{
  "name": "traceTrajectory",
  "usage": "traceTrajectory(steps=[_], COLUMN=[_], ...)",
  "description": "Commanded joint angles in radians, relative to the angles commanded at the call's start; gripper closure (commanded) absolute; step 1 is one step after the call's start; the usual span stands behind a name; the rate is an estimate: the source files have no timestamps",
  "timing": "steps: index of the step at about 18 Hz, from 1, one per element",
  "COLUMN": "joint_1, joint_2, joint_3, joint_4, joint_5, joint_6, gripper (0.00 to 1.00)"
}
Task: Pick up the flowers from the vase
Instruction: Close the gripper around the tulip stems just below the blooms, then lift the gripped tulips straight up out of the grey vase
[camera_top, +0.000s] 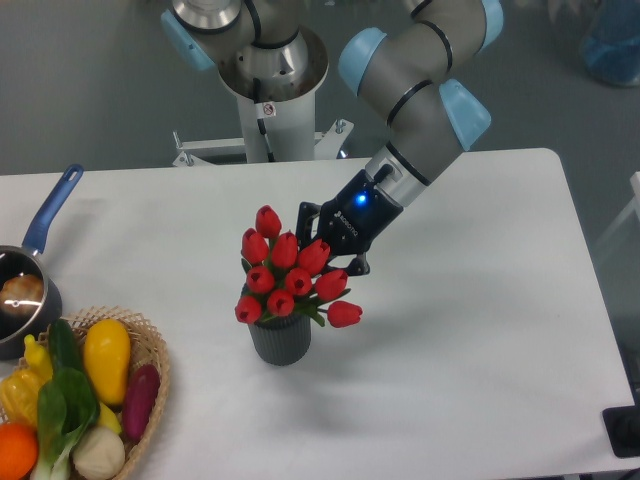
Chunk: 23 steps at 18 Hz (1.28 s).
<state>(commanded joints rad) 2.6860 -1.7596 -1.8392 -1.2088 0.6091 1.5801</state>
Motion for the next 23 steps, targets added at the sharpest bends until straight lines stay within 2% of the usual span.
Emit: traceTrajectory(steps=[3,11,14,18,23], joint_1=[-0.002,0.023,0.031,0.071,0.139], joint_2=[0.037,0.140,0.152,0.153,0.176], joint_3=[0.017,0.101,0.173,0.239,0.264], joint_4=[-0.002,-0.018,-0.015,-0.005,0.000], joint_5=[-0.026,-0.031,-0.051,-0.035,-0.006], joint_6=[-0.060,-0.322,-0.409,-0.422,-0.411], gripper=[1.00,1.00,1.00,1.00,1.00])
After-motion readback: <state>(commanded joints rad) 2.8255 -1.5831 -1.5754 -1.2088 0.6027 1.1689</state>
